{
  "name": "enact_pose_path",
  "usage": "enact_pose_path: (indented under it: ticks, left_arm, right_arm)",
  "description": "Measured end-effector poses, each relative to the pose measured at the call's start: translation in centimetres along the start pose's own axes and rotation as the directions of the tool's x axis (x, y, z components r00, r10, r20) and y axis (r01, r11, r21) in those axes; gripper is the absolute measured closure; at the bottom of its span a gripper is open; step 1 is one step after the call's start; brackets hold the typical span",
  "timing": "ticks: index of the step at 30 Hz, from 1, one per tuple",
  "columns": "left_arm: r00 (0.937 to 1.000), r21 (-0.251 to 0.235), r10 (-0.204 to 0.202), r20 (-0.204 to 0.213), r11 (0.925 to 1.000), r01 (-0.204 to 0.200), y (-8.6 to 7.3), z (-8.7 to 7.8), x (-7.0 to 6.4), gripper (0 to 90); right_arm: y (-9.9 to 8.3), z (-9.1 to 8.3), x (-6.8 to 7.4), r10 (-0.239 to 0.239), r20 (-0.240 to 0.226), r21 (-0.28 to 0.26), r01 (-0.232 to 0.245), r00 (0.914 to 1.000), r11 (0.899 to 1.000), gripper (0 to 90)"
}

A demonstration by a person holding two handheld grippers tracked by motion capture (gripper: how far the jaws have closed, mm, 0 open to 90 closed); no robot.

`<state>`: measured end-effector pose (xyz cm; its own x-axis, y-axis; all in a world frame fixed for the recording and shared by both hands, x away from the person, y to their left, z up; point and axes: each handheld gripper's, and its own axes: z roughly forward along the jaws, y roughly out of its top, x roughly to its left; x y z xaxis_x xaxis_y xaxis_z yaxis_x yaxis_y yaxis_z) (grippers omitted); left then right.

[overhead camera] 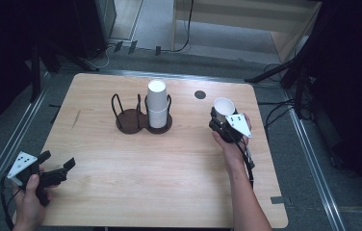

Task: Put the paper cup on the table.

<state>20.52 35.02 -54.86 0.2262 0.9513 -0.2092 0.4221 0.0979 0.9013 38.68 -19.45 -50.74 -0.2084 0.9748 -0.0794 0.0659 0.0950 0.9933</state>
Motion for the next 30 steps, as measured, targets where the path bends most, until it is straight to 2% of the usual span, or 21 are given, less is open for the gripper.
enact_pose_path:
  ticks: [2, 5, 11, 20, 30]
  left_arm:
    - [1.0, 0.001, 0.003, 0.005, 1.0, -0.003, -0.1, 0.1, -0.1, 0.0]
    - [0.9999, -0.003, 0.0, 0.011, 1.0, 0.0, -0.1, 0.0, 0.0, 0.0]
    - [0.9995, -0.014, -0.014, 0.027, 0.9998, 0.015, -0.2, -0.1, 0.3, 0.0]
    - [0.9999, -0.003, -0.001, 0.017, 1.0, 0.001, -0.2, 0.1, 0.0, 0.0]
    - [0.9999, 0.009, 0.0, 0.015, 1.0, -0.001, -0.2, 0.2, 0.0, 0.0]
  right_arm:
    - [-0.7, 0.5, 0.0, -0.012, 0.014, 0.015, 0.012, 0.9998, 1.0, 28.7]
    - [-1.4, 0.9, -0.1, 0.026, 0.006, 0.032, -0.026, 0.9996, 0.999, 28.7]
    - [-2.6, 1.7, -0.5, 0.016, 0.003, 0.081, -0.016, 0.9999, 0.997, 28.6]
    - [-3.3, 2.0, -1.1, 0.038, 0.007, 0.143, -0.039, 0.9992, 0.989, 26.6]
    - [-3.1, 1.9, -1.2, 0.06, 0.018, 0.179, -0.062, 0.998, 0.982, 22.5]
